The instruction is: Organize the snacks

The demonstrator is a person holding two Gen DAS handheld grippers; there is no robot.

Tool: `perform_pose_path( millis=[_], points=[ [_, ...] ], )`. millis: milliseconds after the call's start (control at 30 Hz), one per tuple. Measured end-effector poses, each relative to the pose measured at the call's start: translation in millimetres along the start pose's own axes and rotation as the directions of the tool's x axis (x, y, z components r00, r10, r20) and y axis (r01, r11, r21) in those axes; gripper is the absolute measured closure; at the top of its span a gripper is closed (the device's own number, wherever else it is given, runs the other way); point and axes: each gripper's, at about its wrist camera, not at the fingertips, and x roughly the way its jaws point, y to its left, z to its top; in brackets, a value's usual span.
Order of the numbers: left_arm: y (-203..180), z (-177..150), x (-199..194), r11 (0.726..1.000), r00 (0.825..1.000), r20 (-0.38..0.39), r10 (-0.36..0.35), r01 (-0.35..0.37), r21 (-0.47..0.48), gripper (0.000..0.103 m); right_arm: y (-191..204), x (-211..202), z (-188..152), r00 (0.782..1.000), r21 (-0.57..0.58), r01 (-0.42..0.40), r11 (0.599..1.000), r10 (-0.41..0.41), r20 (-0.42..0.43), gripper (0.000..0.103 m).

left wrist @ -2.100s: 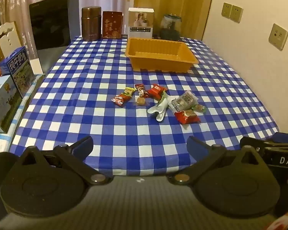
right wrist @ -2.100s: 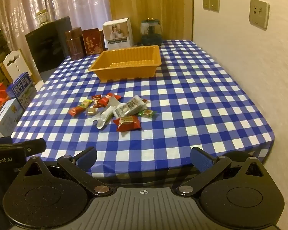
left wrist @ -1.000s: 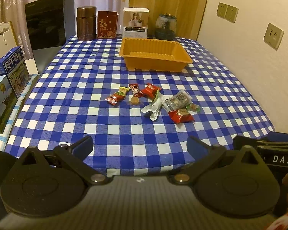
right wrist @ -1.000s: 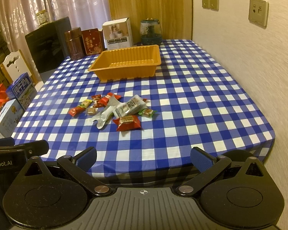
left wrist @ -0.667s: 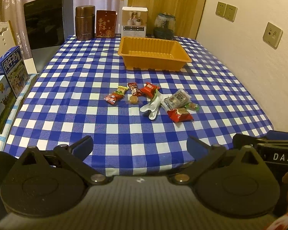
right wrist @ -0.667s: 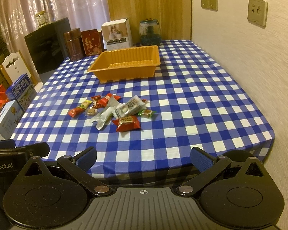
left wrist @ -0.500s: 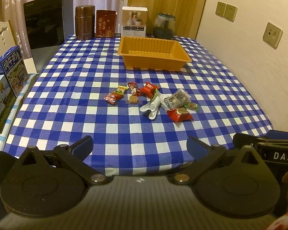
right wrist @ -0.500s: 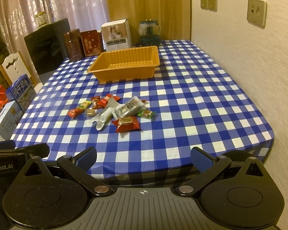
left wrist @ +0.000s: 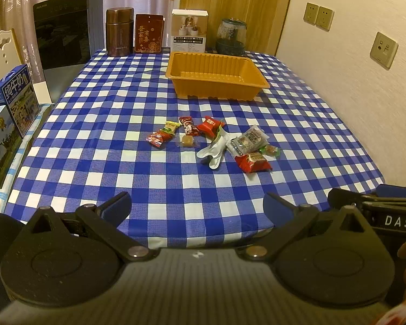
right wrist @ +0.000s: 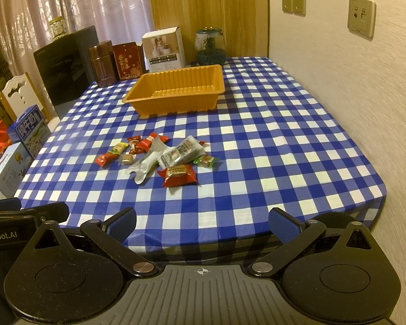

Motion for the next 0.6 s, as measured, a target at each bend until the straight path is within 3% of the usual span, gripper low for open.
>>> perform_pose_path(
  millis=[600],
  points=[
    [-0.4, -0.2, 0.0, 1.0, 1.0, 0.0, 0.001, -0.001, -0.001, 0.0, -0.4, 0.3, 0.4, 1.0, 0.0, -0.001, 1.0, 0.001, -0.001, 0.0]
  ],
)
